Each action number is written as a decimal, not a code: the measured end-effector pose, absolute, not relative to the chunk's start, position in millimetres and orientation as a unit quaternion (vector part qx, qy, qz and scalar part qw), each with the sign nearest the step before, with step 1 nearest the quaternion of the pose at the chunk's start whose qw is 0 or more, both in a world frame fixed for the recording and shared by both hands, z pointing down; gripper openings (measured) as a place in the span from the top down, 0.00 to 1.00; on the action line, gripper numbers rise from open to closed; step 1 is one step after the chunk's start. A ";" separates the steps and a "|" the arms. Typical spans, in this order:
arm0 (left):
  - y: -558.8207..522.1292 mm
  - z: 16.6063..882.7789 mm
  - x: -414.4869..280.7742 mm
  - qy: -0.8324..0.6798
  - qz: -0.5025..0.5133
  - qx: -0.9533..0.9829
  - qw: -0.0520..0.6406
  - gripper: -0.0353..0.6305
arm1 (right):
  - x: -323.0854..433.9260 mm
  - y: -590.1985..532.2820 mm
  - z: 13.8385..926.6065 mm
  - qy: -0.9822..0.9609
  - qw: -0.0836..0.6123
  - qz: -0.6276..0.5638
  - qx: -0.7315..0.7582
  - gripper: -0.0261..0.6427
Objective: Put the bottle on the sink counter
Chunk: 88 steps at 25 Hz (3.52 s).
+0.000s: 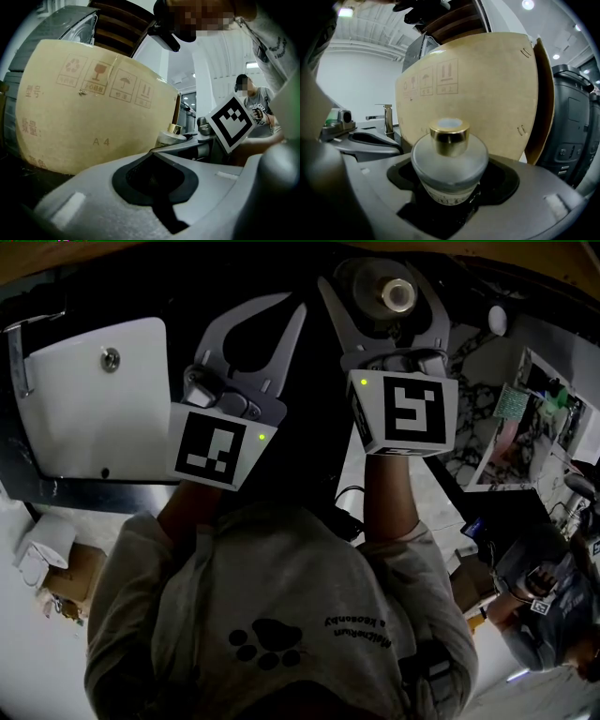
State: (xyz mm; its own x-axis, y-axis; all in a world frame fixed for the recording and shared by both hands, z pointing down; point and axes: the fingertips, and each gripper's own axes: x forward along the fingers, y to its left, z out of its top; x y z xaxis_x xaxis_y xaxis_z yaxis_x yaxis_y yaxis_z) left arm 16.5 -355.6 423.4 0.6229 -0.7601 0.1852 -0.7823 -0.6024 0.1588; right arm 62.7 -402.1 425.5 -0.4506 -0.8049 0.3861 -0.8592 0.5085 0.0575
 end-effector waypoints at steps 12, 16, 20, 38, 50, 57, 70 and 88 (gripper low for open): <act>-373.7 443.3 25.6 -0.423 0.048 0.896 0.123 0.94 | 72.2 -415.0 460.8 -0.845 0.213 0.079 0.484 0.46; -377.7 446.1 26.9 -0.423 0.051 0.897 0.120 0.94 | 70.8 -417.6 468.9 -0.845 0.219 0.084 0.481 0.46; -380.0 446.4 27.7 -0.421 0.053 0.898 0.117 0.94 | 68.7 -418.9 476.8 -0.843 0.225 0.091 0.479 0.46; -381.7 446.9 27.8 -0.422 0.058 0.897 0.114 0.94 | 66.3 -420.9 492.3 -0.837 0.251 0.120 0.470 0.46; -382.0 448.0 28.0 -0.420 0.061 0.898 0.114 0.94 | 65.4 -422.0 497.2 -0.835 0.260 0.132 0.467 0.46; -380.9 448.6 29.4 -0.418 0.063 0.899 0.113 0.94 | 65.2 -421.8 497.5 -0.835 0.257 0.134 0.467 0.46; -381.0 448.7 29.5 -0.419 0.061 0.899 0.114 0.94 | 82.6 -408.2 488.5 -0.827 0.219 0.161 0.491 0.34; -363.6 435.3 24.5 -0.433 0.070 0.892 0.115 0.94 | 98.7 -361.6 430.7 -0.813 0.181 0.131 0.537 0.64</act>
